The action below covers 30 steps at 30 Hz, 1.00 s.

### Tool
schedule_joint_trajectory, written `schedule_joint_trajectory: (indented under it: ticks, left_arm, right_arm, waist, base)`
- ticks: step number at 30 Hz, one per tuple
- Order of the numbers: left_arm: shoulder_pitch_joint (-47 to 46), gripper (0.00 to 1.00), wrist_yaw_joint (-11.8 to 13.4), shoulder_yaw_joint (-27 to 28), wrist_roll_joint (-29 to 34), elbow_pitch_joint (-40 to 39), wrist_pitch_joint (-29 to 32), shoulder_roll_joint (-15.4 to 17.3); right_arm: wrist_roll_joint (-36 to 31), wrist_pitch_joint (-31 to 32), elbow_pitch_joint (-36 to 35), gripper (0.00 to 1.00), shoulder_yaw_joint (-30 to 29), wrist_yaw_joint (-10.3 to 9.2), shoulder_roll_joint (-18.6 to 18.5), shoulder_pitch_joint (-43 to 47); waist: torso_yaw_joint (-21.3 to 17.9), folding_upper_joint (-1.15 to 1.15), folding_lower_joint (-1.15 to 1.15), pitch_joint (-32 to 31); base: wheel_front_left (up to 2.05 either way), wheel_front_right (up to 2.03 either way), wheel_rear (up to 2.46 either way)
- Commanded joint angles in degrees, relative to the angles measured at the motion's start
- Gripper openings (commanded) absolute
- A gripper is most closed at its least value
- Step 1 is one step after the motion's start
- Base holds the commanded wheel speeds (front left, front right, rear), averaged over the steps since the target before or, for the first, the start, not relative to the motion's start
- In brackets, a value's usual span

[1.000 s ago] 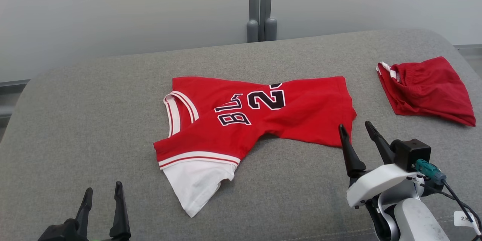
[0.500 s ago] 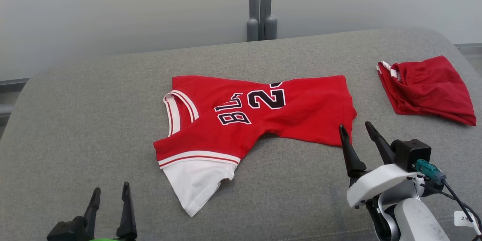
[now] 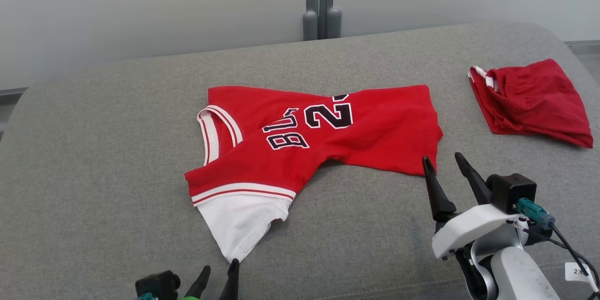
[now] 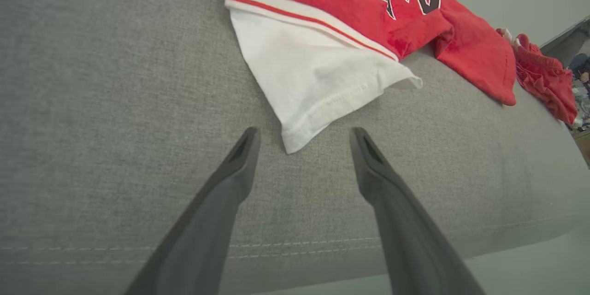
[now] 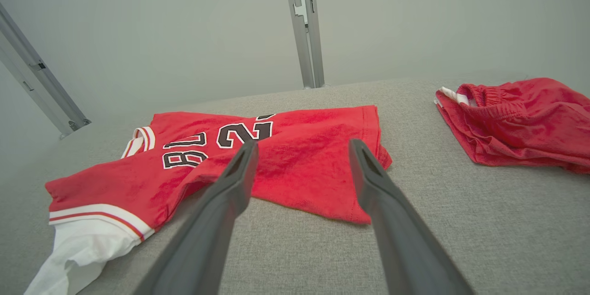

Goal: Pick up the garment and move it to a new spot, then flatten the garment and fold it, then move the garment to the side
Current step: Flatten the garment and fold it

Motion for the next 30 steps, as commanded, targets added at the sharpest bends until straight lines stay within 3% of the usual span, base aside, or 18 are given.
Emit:
schedule_joint_trajectory:
  ticks: [1,19,20,21,23,24,27,30]
  left_arm:
    - [-1.7,1.0,-1.0,0.1,-1.1,1.7,0.5,-0.7]
    - [-9.8,1.0,-6.8,1.7,-6.6,18.3,-2.7,-5.0]
    - [-10.0,0.78,-7.5,2.1,-7.7,18.9,-3.4,-5.4]
    - [-10.3,0.71,-7.9,2.1,-8.2,19.2,-3.7,-5.6]
    - [-10.7,0.48,-8.7,2.2,-9.6,20.0,-4.1,-6.0]
    - [-11.0,0.43,-8.8,2.0,-9.8,20.3,-4.3,-6.2]
    - [-11.8,0.03,-9.5,1.2,-10.5,21.1,-5.3,-6.7]
    - [-12.4,0.0,-10.0,0.6,-11.2,20.9,-6.6,-6.8]
  right_arm:
    - [-0.2,0.0,0.0,1.0,-0.2,-0.02,-0.2,-0.8]
    - [-1.3,0.5,-0.4,1.0,-0.8,-0.02,-0.2,-1.8]
    - [-1.0,0.4,-0.2,1.0,-0.7,-0.02,-0.2,-1.7]
    - [-0.8,0.4,-0.1,1.0,-0.6,-0.02,-0.2,-1.6]
    - [-0.6,0.4,0.2,1.0,-0.7,-0.02,-0.2,-1.5]
    - [-0.6,0.4,0.3,1.0,-0.8,-0.02,-0.2,-1.4]
    - [-0.7,0.5,0.8,1.0,-1.1,-0.02,-0.2,-1.3]
    - [-0.3,0.5,1.8,1.0,-1.9,-0.02,-0.2,-1.2]
  waist:
    - [-0.5,0.0,0.0,1.0]
    - [-2.4,0.0,0.0,4.6]
    - [-2.4,0.0,0.0,4.6]
    - [-2.4,0.0,0.0,4.5]
    - [-2.3,0.0,0.0,4.4]
    - [-2.2,0.0,0.0,4.3]
    - [-2.1,0.0,0.0,4.1]
    - [-1.9,0.0,0.0,4.0]
  base:
    - [0.0,0.0,0.0]
    - [0.0,0.0,0.0]
    - [0.0,0.0,0.0]
    - [0.0,0.0,0.0]
    - [0.0,0.0,0.0]
    - [0.0,0.0,0.0]
    - [0.0,0.0,0.0]
    - [0.0,0.0,0.0]
